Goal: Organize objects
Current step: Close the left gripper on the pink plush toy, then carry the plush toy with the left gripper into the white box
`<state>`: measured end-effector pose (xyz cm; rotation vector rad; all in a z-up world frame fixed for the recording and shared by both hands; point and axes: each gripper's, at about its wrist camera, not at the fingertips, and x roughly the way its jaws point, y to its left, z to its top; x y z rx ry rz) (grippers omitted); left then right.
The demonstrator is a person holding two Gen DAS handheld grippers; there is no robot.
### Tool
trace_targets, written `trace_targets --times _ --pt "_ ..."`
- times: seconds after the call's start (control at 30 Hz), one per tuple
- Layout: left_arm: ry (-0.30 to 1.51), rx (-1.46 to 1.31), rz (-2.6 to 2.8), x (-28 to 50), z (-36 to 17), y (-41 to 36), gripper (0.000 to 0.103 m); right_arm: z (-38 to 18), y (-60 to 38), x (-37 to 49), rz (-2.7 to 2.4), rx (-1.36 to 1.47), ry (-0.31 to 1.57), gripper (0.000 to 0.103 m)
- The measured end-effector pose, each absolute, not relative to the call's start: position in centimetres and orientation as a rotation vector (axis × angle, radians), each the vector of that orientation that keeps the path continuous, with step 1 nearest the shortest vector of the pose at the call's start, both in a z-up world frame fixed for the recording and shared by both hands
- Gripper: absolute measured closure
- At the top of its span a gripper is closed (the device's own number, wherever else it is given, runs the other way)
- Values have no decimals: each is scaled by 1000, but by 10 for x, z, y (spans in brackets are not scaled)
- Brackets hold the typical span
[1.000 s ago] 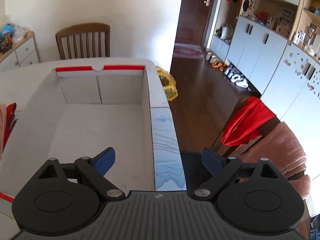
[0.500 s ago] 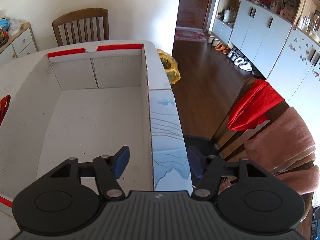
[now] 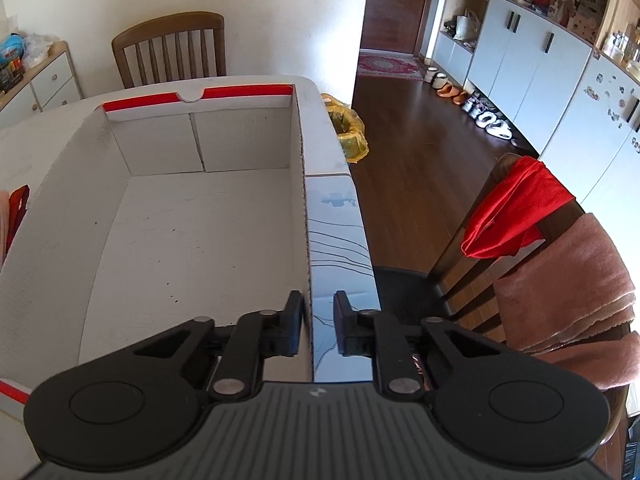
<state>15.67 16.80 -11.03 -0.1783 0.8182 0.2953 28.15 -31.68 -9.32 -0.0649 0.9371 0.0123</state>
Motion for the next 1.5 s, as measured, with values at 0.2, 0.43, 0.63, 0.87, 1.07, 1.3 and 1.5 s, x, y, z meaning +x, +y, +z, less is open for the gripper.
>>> trace_targets --times 0.2,0.43,0.63,0.87,1.07,1.3,1.5 --pt "800 -171 297 151 -104 165 43 -89 -313 280 29 -77 931 99" --pt "759 -211 305 136 -87 161 44 -89 -316 280 44 -66 927 100" --pt "723 -216 273 125 -60 142 44 -88 -317 280 54 -57 929 101" --pt "697 -172 146 128 -28 90 44 -85 -319 281 70 -46 933 101" --pt "699 -115 -16 142 -14 21 44 -85 -322 278 81 -43 938 102" --pt "707 -38 -200 163 -14 -59 44 -83 -324 277 103 -30 942 102" --pt "725 42 -309 185 -20 -116 44 -84 -326 274 116 -22 944 102"
